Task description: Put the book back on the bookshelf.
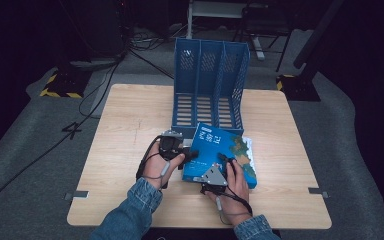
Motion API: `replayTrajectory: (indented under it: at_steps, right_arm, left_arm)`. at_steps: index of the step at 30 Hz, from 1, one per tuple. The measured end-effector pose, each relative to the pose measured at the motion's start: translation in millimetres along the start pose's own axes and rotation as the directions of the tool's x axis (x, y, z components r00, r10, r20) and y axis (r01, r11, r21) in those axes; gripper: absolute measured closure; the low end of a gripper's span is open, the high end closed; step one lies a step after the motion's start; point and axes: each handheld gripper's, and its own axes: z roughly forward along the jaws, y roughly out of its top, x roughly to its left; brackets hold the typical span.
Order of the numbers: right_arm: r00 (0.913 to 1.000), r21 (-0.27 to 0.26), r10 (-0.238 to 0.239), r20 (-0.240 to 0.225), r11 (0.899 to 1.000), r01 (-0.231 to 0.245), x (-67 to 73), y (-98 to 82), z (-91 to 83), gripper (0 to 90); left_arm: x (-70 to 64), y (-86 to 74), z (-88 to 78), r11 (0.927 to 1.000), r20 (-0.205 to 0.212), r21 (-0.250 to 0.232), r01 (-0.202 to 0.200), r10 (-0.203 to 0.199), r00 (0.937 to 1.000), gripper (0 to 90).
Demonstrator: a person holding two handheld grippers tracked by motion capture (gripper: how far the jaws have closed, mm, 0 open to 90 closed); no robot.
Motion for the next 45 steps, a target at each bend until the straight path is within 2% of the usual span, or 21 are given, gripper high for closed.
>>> replayTrajectory:
  at_steps: [5, 8, 14, 17, 21, 22, 23, 24, 25, 27, 29, 30, 33, 37, 38, 41, 43, 44, 45]
  right_arm:
    - [0.9997, -0.007, -0.02, -0.015, 1.0, 0.02, -0.7, 1.1, 1.3, 0.0]
    - [0.9992, -0.028, -0.034, -0.019, 0.999, 0.034, -0.7, -0.4, 1.6, 0.0]
    - [0.9976, -0.022, -0.059, -0.037, 0.998, 0.058, -1.2, 2.4, 2.1, 1.1]
    - [0.9976, -0.024, -0.059, -0.036, 0.998, 0.058, -1.1, 2.2, 2.1, 1.1]
    - [0.9973, -0.027, -0.062, -0.038, 0.998, 0.061, -1.3, 2.1, 1.9, 2.2]
    - [0.9971, -0.029, -0.064, -0.041, 0.998, 0.062, -1.1, 2.1, 1.5, 3.7]
    - [0.9951, -0.033, -0.073, -0.067, 0.997, 0.071, -2.1, 2.3, 0.6, 11.2]
    - [0.9916, -0.031, -0.08, -0.102, 0.997, 0.077, -2.6, 2.9, -0.5, 22.7]
    - [0.9866, -0.027, -0.082, -0.142, 0.997, 0.079, -2.9, 3.7, -1.7, 27.2]
    - [0.9825, -0.024, -0.118, -0.144, 0.993, 0.116, -2.1, 5.6, -2.7, 33.3]
    - [0.9792, -0.029, -0.15, -0.137, 0.989, 0.147, -4.1, 9.3, -6.1, 43.4]
    - [0.9778, -0.029, -0.157, -0.139, 0.988, 0.154, -6.3, 11.0, -7.5, 46.3]
    - [0.977, -0.033, -0.147, -0.154, 0.989, 0.144, -14.1, 14.8, -11.7, 53.2]
    - [0.9759, -0.046, -0.122, -0.18, 0.992, 0.116, -21.9, 14.7, -17.0, 55.2]
    - [0.9716, -0.069, -0.103, -0.213, 0.994, 0.09, -28.9, 11.6, -21.4, 56.0]
    - [0.9529, -0.106, -0.085, -0.291, 0.993, 0.056, -41.5, 6.1, -30.9, 56.7]
    - [0.924, -0.145, -0.09, -0.372, 0.989, 0.038, -52.6, -0.2, -40.4, 57.0]
    - [0.9027, -0.167, -0.088, -0.421, 0.986, 0.019, -59.3, -5.2, -46.7, 57.0]
    - [0.8908, -0.177, -0.083, -0.447, 0.984, 0.003, -62.8, -8.0, -50.6, 57.0]
  left_arm:
    - [-1.6, -2.7, -0.2, 0.9998, 0.0, -0.019, -0.003, 0.003, 1.0, 65.6]
    - [0.5, -4.9, 0.6, 0.9997, 0.003, -0.024, 0.0, 0.0, 1.0, 60.1]
    - [1.9, -7.1, 1.9, 0.9996, -0.005, -0.024, 0.011, -0.011, 0.9999, 59.8]
    - [1.9, -7.6, 0.7, 0.9995, 0.0, -0.031, 0.004, -0.004, 1.0, 59.6]
    - [6.1, -8.2, -0.7, 0.9999, -0.005, -0.012, 0.001, -0.001, 1.0, 55.0]
    - [8.3, -8.4, -2.1, 1.0, -0.019, 0.003, -0.003, 0.003, 0.9998, 55.0]
    - [11.0, -8.5, -4.6, 0.9999, -0.04, 0.001, -0.014, 0.014, 0.9991, 53.9]
    - [16.0, -6.6, -12.8, 0.9991, 0.003, -0.033, 0.026, -0.026, 0.9997, 55.1]
    - [16.9, -5.6, -16.2, 0.9977, 0.018, -0.052, 0.044, -0.043, 0.9989, 52.2]
    - [18.3, -3.3, -24.8, 0.9948, 0.011, -0.089, 0.048, -0.048, 0.9988, 51.3]
    - [19.7, -2.8, -28.9, 0.994, 0.003, -0.102, 0.04, -0.039, 0.9992, 51.4]
    - [21.7, -3.1, -32.2, 0.9912, 0.0, -0.122, 0.051, -0.052, 0.9987, 51.3]
    - [25.4, -4.5, -35.2, 0.9895, -0.009, -0.134, 0.055, -0.057, 0.9983, 51.4]
    - [28.0, -5.0, -37.3, 0.9873, -0.006, -0.147, 0.061, -0.063, 0.998, 51.3]
    - [30.8, -5.2, -39.7, 0.9852, -0.011, -0.16, 0.063, -0.065, 0.9978, 51.4]
    - [34.4, -5.4, -42.1, 0.983, -0.014, -0.17, 0.069, -0.073, 0.9972, 51.5]
    - [36.7, -5.6, -44.0, 0.9819, -0.02, -0.175, 0.074, -0.079, 0.9967, 51.7]
    - [37.3, -5.7, -44.2, 0.9807, -0.021, -0.18, 0.076, -0.081, 0.9965, 51.8]
    - [38.2, -5.7, -44.5, 0.9809, -0.023, -0.18, 0.074, -0.08, 0.9966, 52.0]
